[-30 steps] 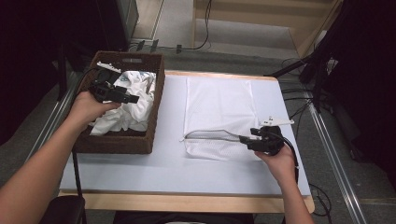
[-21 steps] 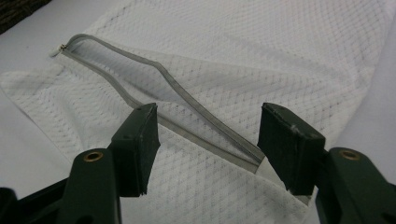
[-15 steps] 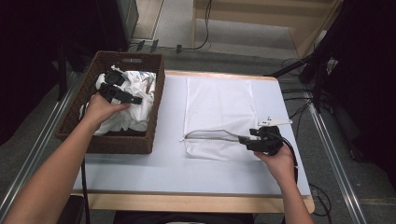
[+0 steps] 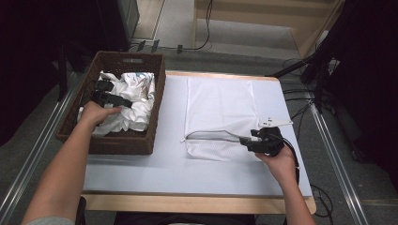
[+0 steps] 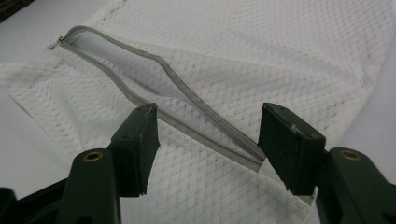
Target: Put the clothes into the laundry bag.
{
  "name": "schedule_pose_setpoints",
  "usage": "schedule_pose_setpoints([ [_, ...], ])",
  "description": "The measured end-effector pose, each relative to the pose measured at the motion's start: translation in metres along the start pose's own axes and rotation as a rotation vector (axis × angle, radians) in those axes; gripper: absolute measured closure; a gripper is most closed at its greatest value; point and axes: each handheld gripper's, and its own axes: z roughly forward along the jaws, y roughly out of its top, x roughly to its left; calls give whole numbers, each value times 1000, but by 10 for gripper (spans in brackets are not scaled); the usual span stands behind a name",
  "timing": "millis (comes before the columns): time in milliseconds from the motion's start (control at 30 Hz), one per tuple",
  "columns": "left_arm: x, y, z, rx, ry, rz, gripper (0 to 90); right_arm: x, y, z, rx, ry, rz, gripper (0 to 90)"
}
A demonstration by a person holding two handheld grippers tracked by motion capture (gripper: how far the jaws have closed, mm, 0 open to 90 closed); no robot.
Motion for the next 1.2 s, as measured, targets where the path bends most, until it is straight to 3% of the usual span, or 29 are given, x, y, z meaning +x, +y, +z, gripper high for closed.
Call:
schedule_pose_setpoints([
  [133, -1, -3, 11, -18, -17, 25, 0, 1, 1, 2, 6, 3, -11, 390],
  [267, -3, 1, 12, 1, -12, 34, 0, 1, 1, 4, 12, 3, -14, 389],
  [300, -5, 3, 12, 12, -9, 44, 0, 2, 1, 4, 15, 4, -16, 389],
  [333, -12, 7, 9, 24, 2, 80, 31, 2, 1, 5, 17, 2, -21, 389],
  [400, -14, 8, 8, 19, 0, 96, 74, 2, 1, 5, 16, 1, -18, 389],
  [567, -13, 10, 10, 26, -24, 72, 87, 1, 4, 8, 19, 3, -21, 387],
  [600, -14, 12, 10, 36, -22, 73, 87, 1, 4, 8, 19, 3, -21, 387],
  [633, -18, 16, 10, 42, -10, 101, 90, 1, 4, 10, 23, 5, -22, 387],
  [733, -22, 19, 11, 29, -2, 107, 110, 2, 5, 10, 22, 6, -27, 387],
  [800, -22, 19, 15, 33, -2, 86, 61, 0, 6, 10, 18, 5, -24, 387],
  [833, -19, 18, 21, 45, 18, 66, 0, 0, 6, 11, 19, 5, -21, 387],
  [900, -17, 16, 24, 38, 20, 57, 0, -1, 6, 11, 22, 1, -17, 387],
  [933, -16, 13, 26, 15, 33, 79, 0, -1, 5, 11, 22, 1, -20, 387],
  [1033, -15, 13, 27, -2, 38, 85, 0, -1, 5, 11, 24, -1, -19, 387],
  [1200, -14, 14, 29, -6, 48, 79, 0, 0, 4, 9, 23, 1, -25, 387],
])
